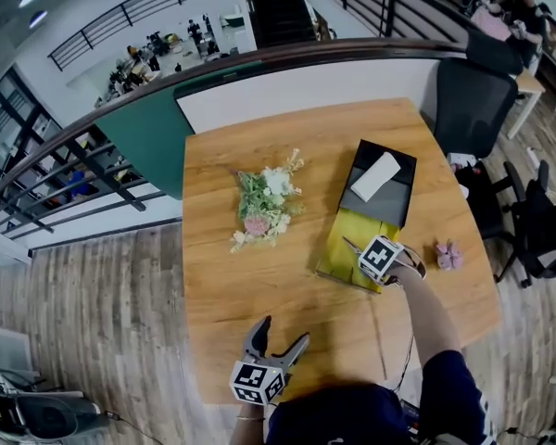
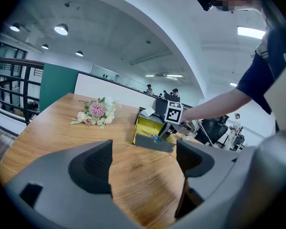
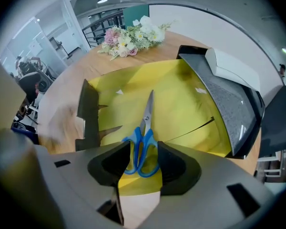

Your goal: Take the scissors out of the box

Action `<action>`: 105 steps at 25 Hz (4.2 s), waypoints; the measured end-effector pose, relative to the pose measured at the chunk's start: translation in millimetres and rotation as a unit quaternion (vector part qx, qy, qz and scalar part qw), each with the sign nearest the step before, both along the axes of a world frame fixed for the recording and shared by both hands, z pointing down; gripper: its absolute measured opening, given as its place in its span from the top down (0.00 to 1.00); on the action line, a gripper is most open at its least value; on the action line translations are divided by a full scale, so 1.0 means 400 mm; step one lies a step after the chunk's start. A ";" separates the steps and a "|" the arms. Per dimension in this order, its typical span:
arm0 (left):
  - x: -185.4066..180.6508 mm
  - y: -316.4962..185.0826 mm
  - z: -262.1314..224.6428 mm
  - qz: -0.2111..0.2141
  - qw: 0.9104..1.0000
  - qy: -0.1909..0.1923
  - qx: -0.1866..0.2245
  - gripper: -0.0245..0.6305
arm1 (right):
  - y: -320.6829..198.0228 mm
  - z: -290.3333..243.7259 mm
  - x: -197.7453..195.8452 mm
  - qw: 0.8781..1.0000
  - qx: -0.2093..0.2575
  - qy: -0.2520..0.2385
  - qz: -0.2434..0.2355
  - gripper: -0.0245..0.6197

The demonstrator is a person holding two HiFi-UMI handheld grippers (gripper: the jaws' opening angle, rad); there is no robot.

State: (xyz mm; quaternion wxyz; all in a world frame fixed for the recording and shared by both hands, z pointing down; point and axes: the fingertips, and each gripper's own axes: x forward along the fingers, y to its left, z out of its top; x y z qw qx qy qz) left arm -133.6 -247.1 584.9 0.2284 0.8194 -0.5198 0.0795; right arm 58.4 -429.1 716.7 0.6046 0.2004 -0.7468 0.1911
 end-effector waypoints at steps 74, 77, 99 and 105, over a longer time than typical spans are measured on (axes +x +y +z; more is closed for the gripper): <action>0.098 0.072 -0.037 0.002 0.998 -0.016 0.054 0.33 | 0.494 -0.410 0.109 0.837 0.410 -0.287 0.224 0.81; 0.095 0.074 -0.034 0.000 0.998 -0.018 0.053 0.33 | 0.515 -0.399 0.119 0.834 0.405 -0.289 0.239 0.81; 0.146 0.068 -0.050 0.029 0.997 -0.028 0.064 0.96 | 0.496 -0.403 0.088 0.844 0.407 -0.283 0.203 0.81; 0.167 0.061 -0.064 0.045 0.997 -0.008 0.070 0.96 | 0.484 -0.403 0.097 0.842 0.407 -0.286 0.208 0.81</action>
